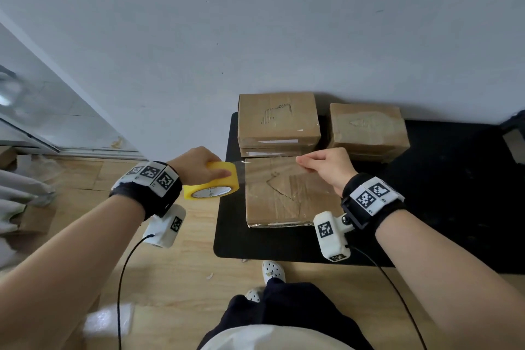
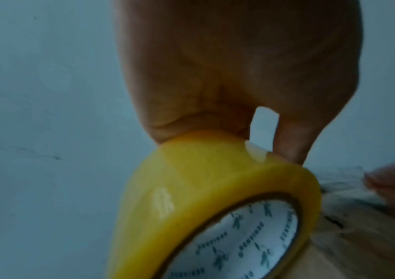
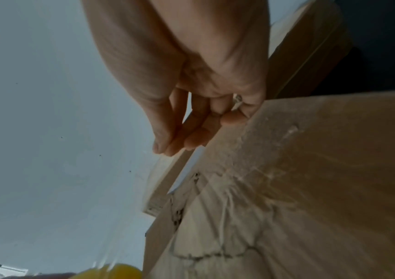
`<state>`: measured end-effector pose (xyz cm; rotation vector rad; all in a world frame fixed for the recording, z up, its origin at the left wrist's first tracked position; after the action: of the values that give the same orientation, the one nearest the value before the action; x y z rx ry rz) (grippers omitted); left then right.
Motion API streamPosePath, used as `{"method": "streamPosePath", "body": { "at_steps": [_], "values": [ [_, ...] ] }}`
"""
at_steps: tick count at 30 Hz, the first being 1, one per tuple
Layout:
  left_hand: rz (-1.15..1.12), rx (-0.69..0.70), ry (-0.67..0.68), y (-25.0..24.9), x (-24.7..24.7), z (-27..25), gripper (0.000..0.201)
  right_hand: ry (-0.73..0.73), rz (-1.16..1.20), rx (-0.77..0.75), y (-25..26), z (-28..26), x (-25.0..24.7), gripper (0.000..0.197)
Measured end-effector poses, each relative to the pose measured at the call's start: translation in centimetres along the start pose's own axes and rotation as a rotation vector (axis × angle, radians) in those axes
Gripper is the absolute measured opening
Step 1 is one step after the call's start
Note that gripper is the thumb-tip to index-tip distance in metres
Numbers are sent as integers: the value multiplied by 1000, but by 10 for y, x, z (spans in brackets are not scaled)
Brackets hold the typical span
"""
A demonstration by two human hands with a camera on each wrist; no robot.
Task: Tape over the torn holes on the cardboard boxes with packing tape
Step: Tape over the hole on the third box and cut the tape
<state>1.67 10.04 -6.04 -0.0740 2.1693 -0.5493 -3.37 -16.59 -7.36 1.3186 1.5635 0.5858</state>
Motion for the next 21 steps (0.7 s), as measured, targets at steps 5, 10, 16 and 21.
{"method": "streamPosePath", "body": {
  "at_steps": [5, 10, 16, 21],
  "values": [
    [77, -67, -33, 10, 0, 15, 38, -2, -43, 13, -3, 7, 0, 13],
    [-107, -27, -25, 19, 8, 19, 30, -72, -236, -91, -1, 11, 7, 15],
    [-110, -20, -20, 15, 8, 25, 28, -164, -366, -174, 0, 9, 9, 15],
    [-112, -29, -1, 13, 11, 27, 31, -207, -377, -182, -3, 7, 8, 24]
  ]
}}
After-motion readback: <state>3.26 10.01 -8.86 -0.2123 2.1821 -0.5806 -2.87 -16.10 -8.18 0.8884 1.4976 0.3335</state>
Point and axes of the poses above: each hand's wrist, its own z-axis towards the middle knuckle, its own x-axis out of the palm, y = z × x, the point moved 6 cm from there along z, towards the middle knuckle, and after that the axes turned 3 degrees about -z, right-handed, at the moved point
